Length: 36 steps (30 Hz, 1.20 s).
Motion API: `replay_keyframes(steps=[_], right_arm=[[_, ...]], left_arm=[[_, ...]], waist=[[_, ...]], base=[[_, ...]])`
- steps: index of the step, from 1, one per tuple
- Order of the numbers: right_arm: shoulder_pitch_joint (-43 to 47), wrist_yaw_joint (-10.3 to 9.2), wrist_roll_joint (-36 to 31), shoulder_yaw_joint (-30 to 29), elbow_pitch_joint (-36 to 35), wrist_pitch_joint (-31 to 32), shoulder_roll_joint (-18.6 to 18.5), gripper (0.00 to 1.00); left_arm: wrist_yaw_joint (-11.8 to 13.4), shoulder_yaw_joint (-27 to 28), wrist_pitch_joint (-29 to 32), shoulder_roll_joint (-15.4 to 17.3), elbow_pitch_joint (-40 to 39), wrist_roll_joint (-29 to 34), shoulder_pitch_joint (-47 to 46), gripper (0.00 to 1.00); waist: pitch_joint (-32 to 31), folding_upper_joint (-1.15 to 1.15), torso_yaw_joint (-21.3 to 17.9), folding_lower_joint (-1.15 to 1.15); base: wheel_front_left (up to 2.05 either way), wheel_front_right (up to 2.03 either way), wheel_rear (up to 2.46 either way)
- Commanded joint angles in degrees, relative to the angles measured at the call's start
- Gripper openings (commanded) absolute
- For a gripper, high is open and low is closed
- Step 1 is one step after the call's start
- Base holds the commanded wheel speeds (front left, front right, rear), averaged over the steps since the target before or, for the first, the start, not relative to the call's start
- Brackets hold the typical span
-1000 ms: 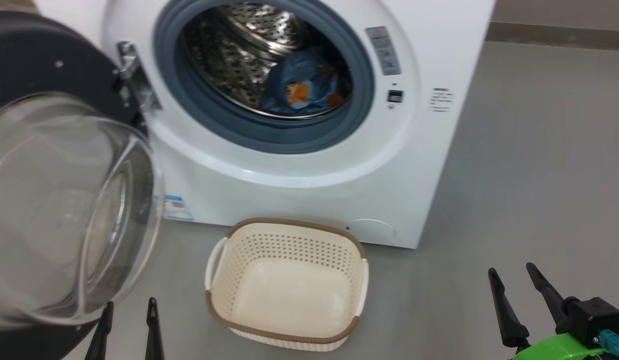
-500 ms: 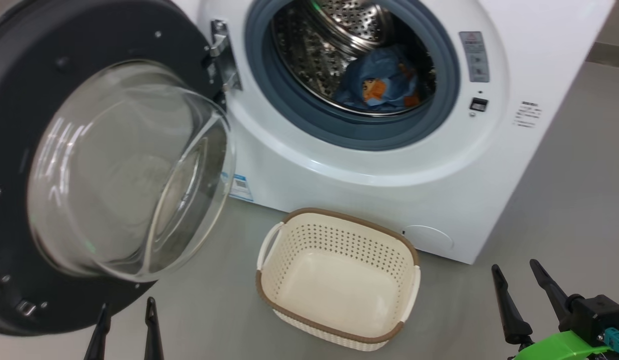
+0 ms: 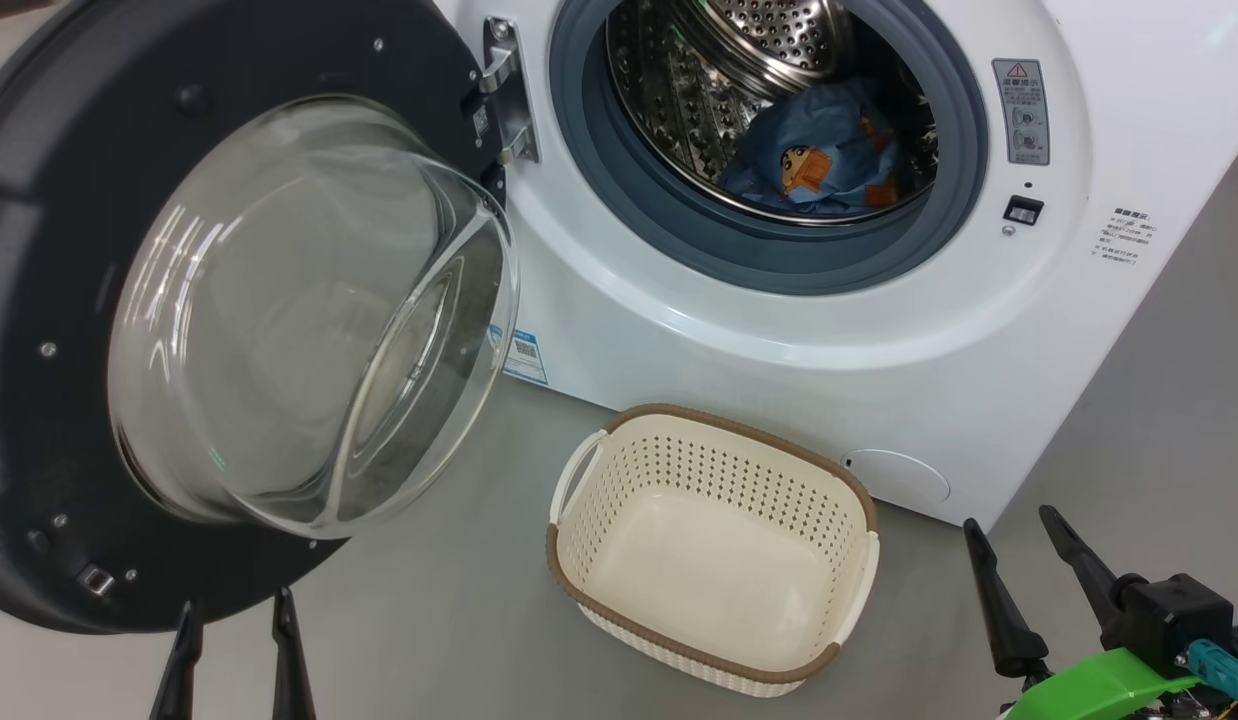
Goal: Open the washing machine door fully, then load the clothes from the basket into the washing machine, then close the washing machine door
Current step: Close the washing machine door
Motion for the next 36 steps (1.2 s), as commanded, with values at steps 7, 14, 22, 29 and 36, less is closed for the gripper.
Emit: replay_keyframes(steps=[7, 14, 22, 29, 36], right_arm=[[-2.9, 0.25, 0.2, 2.1, -0.7, 0.2, -1.5, 1.0], [-3.0, 0.25, 0.4, 2.7, -0.3, 0.3, -1.6, 1.0], [-3.6, 0.25, 0.6, 3.1, -0.5, 0.9, -2.4, 1.0], [-4.9, 0.25, 2.6, 4.7, -0.1, 1.6, -2.5, 1.0], [-4.8, 0.25, 5.8, 4.6, 1.0, 0.6, -1.5, 1.0]], left_arm=[[1.1, 2.2, -0.4, 0.3, -2.8, -1.0, -0.4, 1.0], [1.1, 2.4, -0.4, 0.3, -7.6, -0.4, -0.3, 0.43], [1.7, 4.7, -0.4, 0.3, -20.2, 0.0, 0.3, 0.0], [-1.0, 16.3, -0.4, 4.0, -31.9, -2.2, -5.5, 0.0], [-7.2, 23.8, 6.4, 16.7, -13.9, -14.9, -21.8, 0.0]], waist=[[-0.4, 0.0, 0.0, 0.0], [-0.8, 0.0, 0.1, 0.0], [-0.5, 0.0, 0.3, 0.0], [-0.1, 0.0, 0.5, 0.0], [-1.3, 0.0, -0.1, 0.0]], base=[[0.0, 0.0, 0.0], [0.0, 0.0, 0.0], [0.0, 0.0, 0.0], [0.0, 0.0, 0.0], [0.0, 0.0, 0.0]])
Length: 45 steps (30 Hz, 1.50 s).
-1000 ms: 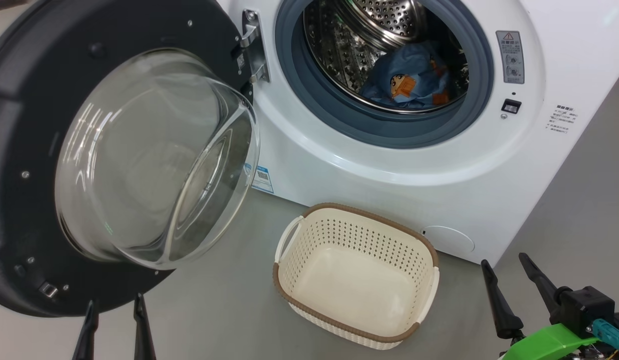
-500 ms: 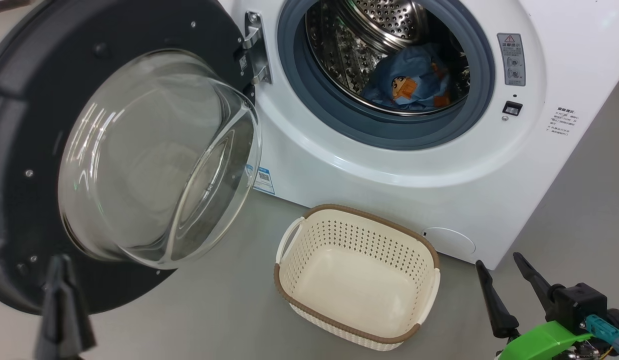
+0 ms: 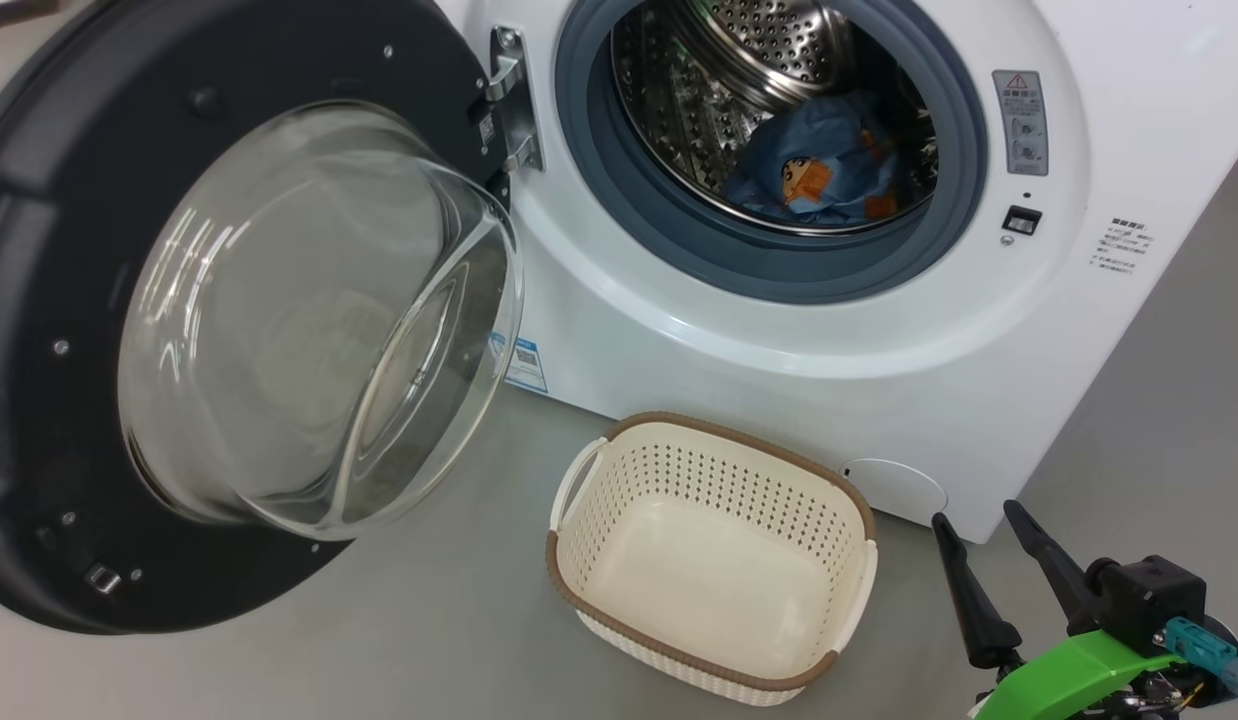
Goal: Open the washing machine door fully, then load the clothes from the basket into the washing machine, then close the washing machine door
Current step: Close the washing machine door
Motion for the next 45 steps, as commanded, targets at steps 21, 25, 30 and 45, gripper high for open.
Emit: replay_keyframes(steps=[21, 25, 30, 45], right_arm=[[5.2, 0.25, 0.5, -4.2, -4.4, 0.8, 2.7, 1.0], [4.9, 0.25, 0.5, -4.4, -5.0, 1.4, 2.6, 1.0], [4.7, 0.25, 0.8, -4.3, -5.0, 1.8, 2.6, 1.0], [4.0, 0.25, 1.4, -4.3, -4.5, 2.3, 2.2, 1.0]], left_arm=[[-5.1, -2.1, 31.0, 16.2, 47.9, -24.1, -31.2, 0.0], [-5.2, -2.6, 36.4, 17.1, 49.2, -27.5, -31.4, 0.0], [-5.3, -2.4, 41.3, 17.7, 50.1, -31.4, -31.4, 0.0], [-5.1, -1.3, 55.7, 17.1, 48.8, -40.2, -29.7, 0.0]], waist=[[-1.1, 0.0, -3.2, 0.0], [-0.3, 0.0, -3.1, 0.0], [0.3, 0.0, -3.0, 0.0], [1.1, 0.0, -2.5, 0.0]], base=[[0.0, 0.0, 0.0], [0.0, 0.0, 0.0], [0.0, 0.0, 0.0], [0.0, 0.0, 0.0]])
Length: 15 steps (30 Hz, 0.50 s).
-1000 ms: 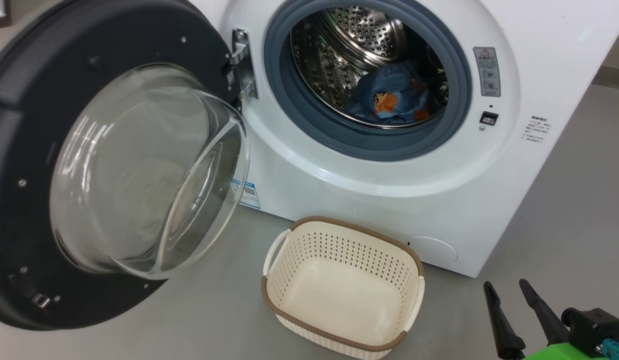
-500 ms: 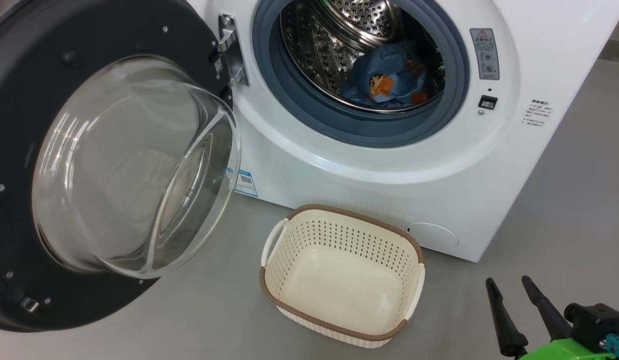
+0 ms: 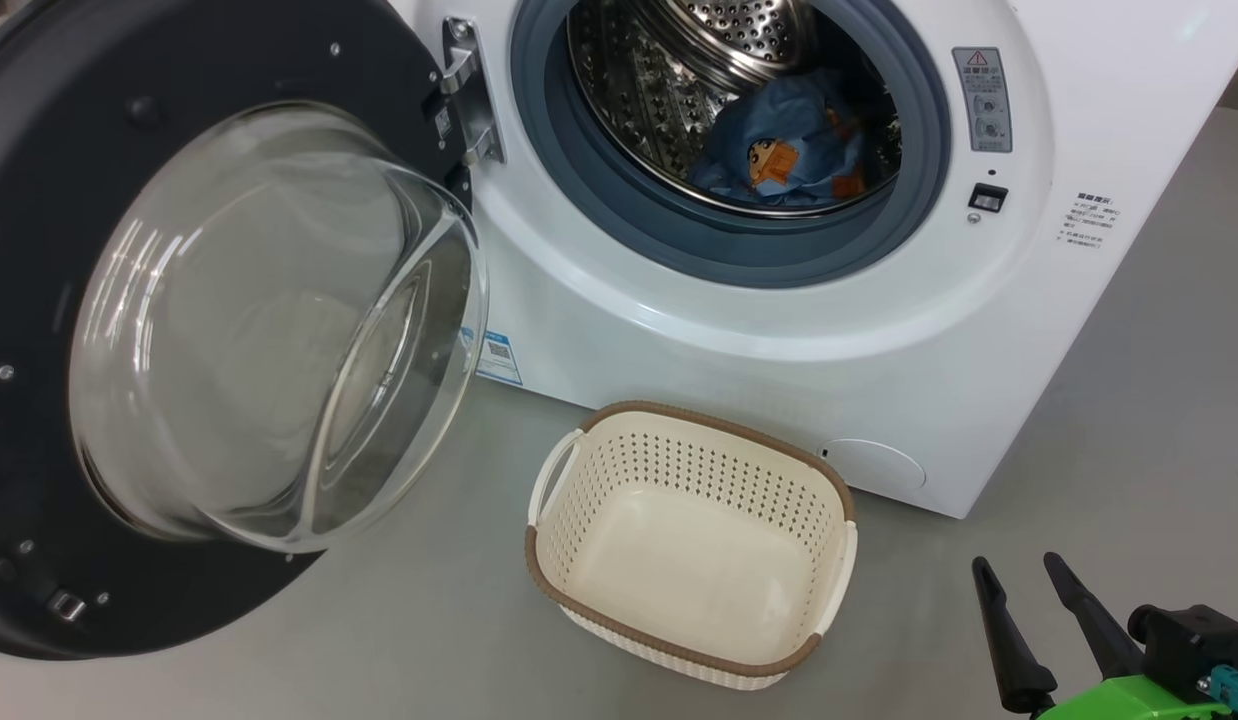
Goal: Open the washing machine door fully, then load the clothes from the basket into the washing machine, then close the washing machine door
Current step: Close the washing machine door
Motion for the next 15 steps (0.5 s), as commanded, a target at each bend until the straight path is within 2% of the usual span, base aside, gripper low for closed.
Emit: replay_keyframes(steps=[1, 15], right_arm=[[-2.3, 0.25, 0.3, 1.2, -1.3, -0.1, -1.1, 1.0], [-2.4, 0.25, 0.9, 1.3, -0.5, -0.1, -1.2, 1.0]], left_arm=[[-0.1, 1.5, 1.5, 3.0, -2.4, -1.4, 0.1, 0.0], [1.6, 3.5, 6.7, 0.3, -7.8, -6.4, 3.8, 0.0]], waist=[[0.1, 0.0, -0.1, 0.0], [0.2, 0.0, -0.7, 0.0]], base=[[0.0, 0.0, 0.0], [0.0, 0.0, 0.0]])
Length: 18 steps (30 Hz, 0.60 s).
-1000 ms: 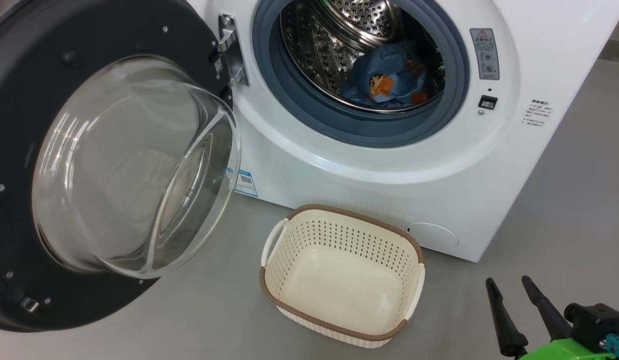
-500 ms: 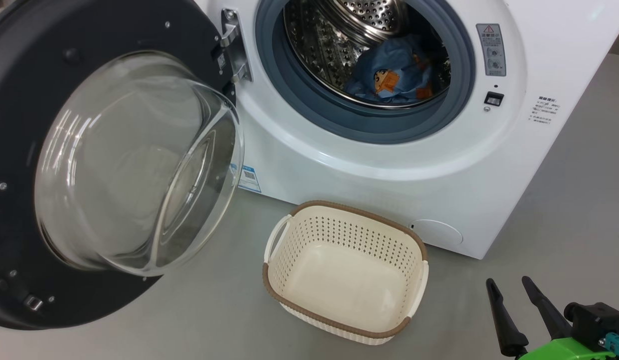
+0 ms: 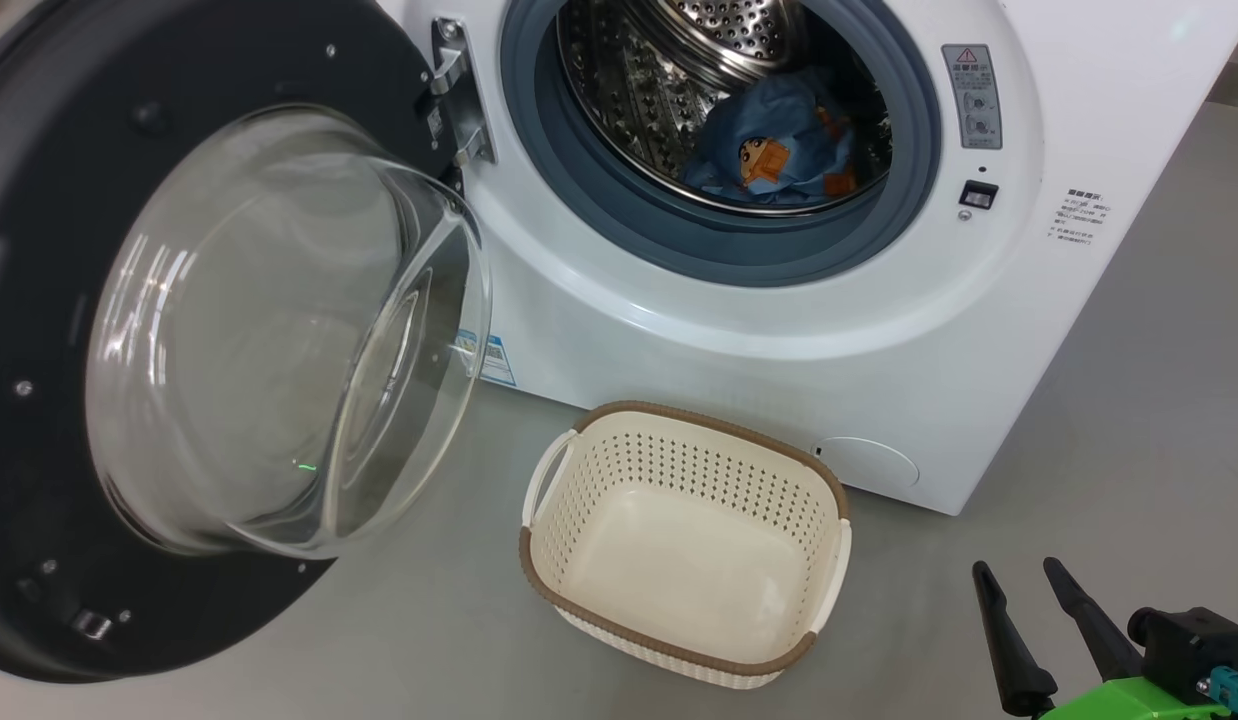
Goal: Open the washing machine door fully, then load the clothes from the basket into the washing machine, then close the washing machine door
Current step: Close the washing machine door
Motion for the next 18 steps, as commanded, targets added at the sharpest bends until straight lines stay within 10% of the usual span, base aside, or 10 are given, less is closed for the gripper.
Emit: replay_keyframes(steps=[1, 18], right_arm=[[-2.4, 0.25, 0.4, 1.2, -1.3, -0.2, -1.0, 1.0], [-2.0, 0.25, 0.8, 1.0, -0.4, -0.2, -0.8, 1.0]], left_arm=[[0.0, 1.2, 1.0, 1.8, -2.4, -0.9, 0.4, 0.0], [3.7, 3.0, 8.2, -5.2, -13.2, -8.1, 9.3, 0.0]], waist=[[-0.1, 0.0, 0.0, 0.0], [-0.7, 0.0, 0.5, 0.0]], base=[[0.0, 0.0, 0.0], [0.0, 0.0, 0.0]])
